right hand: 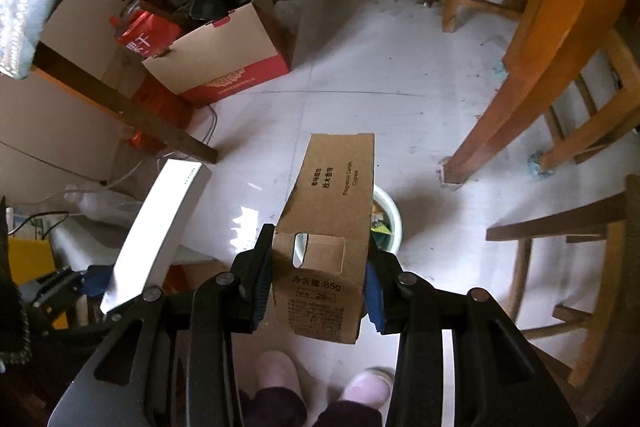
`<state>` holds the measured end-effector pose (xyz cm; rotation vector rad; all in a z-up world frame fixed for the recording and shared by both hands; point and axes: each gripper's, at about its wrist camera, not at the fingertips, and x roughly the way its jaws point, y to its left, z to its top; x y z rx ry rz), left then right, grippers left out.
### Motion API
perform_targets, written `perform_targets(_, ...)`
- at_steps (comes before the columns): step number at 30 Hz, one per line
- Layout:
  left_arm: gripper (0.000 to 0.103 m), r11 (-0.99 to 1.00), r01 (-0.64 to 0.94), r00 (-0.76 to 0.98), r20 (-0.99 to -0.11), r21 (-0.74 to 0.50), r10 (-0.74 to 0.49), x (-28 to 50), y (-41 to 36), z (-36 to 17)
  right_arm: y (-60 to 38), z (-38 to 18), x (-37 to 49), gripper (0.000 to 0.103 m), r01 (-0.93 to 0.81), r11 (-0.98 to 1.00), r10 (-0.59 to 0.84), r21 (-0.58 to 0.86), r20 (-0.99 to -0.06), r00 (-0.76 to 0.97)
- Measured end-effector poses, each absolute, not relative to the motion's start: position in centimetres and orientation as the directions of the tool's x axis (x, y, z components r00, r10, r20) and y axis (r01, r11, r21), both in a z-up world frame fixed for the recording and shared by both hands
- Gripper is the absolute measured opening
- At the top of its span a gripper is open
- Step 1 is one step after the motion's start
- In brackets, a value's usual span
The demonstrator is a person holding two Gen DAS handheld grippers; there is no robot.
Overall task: Collect trash
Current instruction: 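Carry the paper strip and cardboard box down toward the white bin, then open both tools to drop the strip and box into the bin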
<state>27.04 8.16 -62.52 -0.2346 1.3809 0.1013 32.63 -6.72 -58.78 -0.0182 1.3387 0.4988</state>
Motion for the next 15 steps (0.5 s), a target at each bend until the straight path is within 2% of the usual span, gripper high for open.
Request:
perform_targets(2,0.05,0.973,-0.202,0.183,-0.98,-0.115,-0.078,27.6,8.1,-63.9,-6.7,-59.3,32.9,0.057,-0.348,0.898,0.336,0.27,-0.931,0.142)
perform_targets(4,0.05,0.976,-0.187,0.185,-0.98,-0.113,-0.078,28.3,7.6,-64.7,-6.9,-59.9,33.1,0.063,-0.343,0.904,0.318,0.256,-0.937,0.141)
perform_targets(11,0.052,0.982,-0.107,0.191,-0.972,-0.156,-0.134,31.5,5.3,-66.4,-8.3,-60.3,33.9,0.065,-0.335,0.92,0.262,0.204,-0.955,0.137)
perform_targets(13,0.062,0.985,-0.096,0.188,-0.975,-0.141,-0.121,32.3,4.9,-66.5,-9.0,-59.9,34.0,0.065,-0.326,0.923,0.262,0.206,-0.955,0.137)
perform_targets(15,0.064,0.982,-0.11,0.178,-0.975,-0.154,-0.133,32.8,4.9,-66.7,-9.4,-59.6,34.1,0.065,-0.321,0.925,0.259,0.203,-0.956,0.14)
